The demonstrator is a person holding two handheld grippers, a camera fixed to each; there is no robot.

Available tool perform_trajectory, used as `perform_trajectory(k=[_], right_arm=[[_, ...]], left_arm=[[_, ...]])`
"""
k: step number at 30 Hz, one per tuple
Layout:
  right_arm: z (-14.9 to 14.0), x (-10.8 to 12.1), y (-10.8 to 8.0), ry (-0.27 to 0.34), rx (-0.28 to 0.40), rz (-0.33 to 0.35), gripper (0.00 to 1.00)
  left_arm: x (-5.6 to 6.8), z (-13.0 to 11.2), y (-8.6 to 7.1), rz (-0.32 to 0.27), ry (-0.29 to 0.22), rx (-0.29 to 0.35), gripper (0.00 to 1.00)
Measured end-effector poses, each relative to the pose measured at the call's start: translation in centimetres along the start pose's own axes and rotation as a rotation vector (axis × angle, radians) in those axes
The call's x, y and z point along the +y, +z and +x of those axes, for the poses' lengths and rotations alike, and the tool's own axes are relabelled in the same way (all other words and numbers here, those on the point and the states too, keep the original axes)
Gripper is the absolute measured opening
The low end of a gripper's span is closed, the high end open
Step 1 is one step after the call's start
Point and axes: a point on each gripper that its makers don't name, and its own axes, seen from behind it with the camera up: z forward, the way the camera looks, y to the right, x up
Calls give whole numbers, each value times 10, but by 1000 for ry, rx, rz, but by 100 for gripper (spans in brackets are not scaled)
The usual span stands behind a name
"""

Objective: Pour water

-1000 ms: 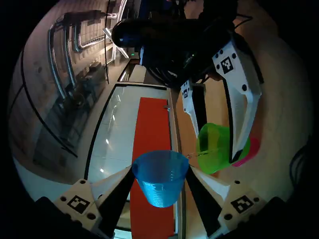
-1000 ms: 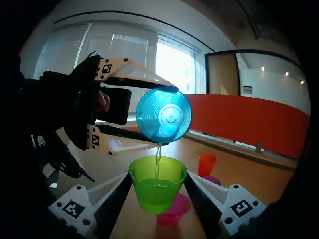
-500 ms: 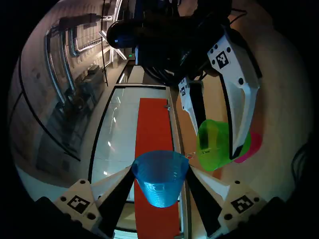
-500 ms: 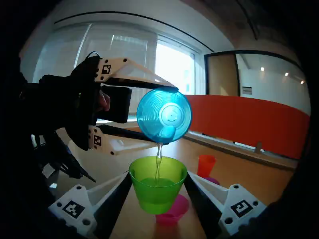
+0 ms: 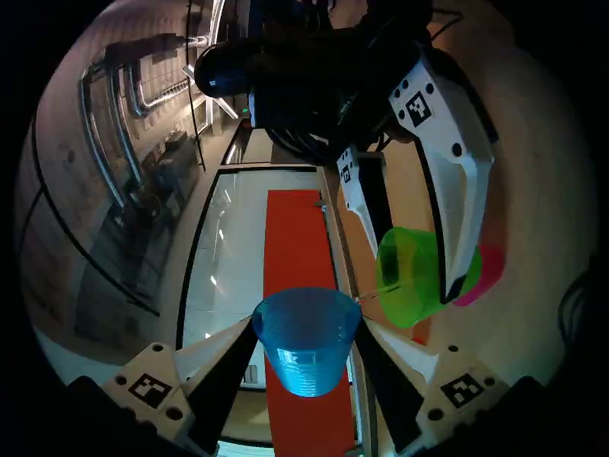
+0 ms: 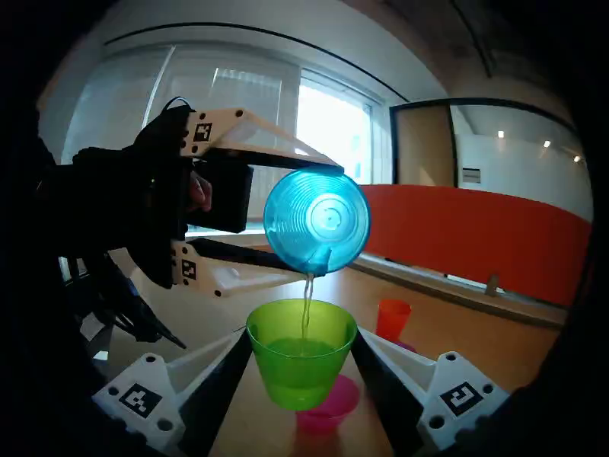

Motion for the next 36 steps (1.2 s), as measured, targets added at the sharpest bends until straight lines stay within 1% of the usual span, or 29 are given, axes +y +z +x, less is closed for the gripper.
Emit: perform_trajectory(k=[14, 18, 21, 24, 26, 29, 32, 36], right_arm=[[-1, 2, 0, 1, 4, -6, 91], [0, 2, 0, 6, 6, -7, 91], [1, 2, 0, 5, 7, -9, 91], [1, 2, 1, 5, 7, -11, 91], [2, 2, 1, 4, 8, -13, 91], [3, 2, 1, 3, 9, -16, 91], [2, 2, 1, 2, 9, -19, 91], [2, 0, 1, 3, 11, -20, 91]], left_arm=[[1, 2, 2, 1, 35, -1, 87], [1, 2, 2, 3, 28, 1, 87], [1, 1, 2, 7, 3, 1, 87], [2, -1, 2, 7, -49, 0, 87], [3, -2, 2, 7, -96, -1, 87], [6, -4, 1, 8, -189, -1, 87], [8, -4, -2, 3, -315, 3, 87], [7, -9, -7, -2, -502, 11, 87]])
